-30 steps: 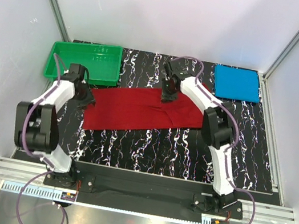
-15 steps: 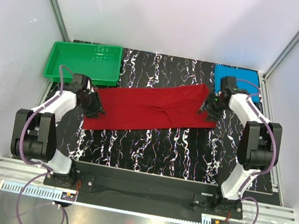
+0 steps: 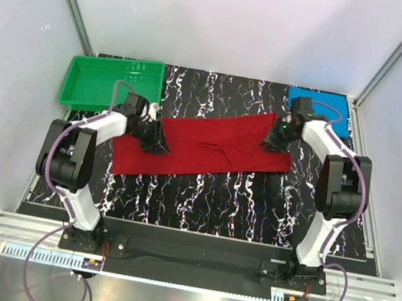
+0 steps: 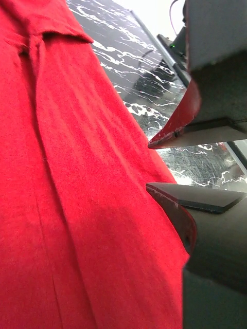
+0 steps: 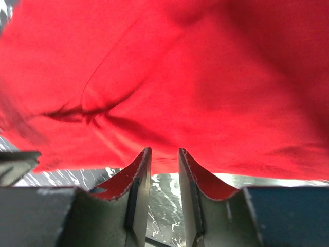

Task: Fold and stack the t-shirts
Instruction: Fold the tshirt

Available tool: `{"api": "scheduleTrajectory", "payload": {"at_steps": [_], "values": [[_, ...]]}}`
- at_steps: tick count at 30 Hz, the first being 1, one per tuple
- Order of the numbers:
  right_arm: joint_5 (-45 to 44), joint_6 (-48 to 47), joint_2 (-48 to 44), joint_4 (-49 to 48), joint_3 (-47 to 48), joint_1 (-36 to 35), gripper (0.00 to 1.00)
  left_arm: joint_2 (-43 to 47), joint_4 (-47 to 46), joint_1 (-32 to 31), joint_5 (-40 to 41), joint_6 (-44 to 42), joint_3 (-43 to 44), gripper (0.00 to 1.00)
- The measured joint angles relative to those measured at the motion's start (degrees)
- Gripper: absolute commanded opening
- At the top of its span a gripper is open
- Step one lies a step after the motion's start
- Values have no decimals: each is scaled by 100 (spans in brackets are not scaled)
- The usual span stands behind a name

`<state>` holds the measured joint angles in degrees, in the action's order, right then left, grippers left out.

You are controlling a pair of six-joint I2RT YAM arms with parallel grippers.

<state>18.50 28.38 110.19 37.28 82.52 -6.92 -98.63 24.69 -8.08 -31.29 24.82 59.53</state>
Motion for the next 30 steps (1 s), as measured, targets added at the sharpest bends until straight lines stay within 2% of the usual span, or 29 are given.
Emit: {"api": "scheduleTrajectory", "payload": {"at_steps": [5,9,12,18,25,30], "values": [[-321,-31,249,15,339,-1108,34,-162,4,-50,-122,-122,0,37],[-605,-114,459,79,579,-1926,25,-162,92,-63,-81,-251,2,36],[-721,-168,579,164,739,-2039,16,-179,195,-61,-17,-297,2,34],[-927,-280,981,177,1108,-2149,9,-409,350,-61,142,-302,4,32],[-1010,-310,1213,238,1156,-2406,8,-407,605,-9,393,-317,4,30],[-1176,-310,1270,240,1228,-2428,7,-72,935,214,881,-315,-39,19]]}}
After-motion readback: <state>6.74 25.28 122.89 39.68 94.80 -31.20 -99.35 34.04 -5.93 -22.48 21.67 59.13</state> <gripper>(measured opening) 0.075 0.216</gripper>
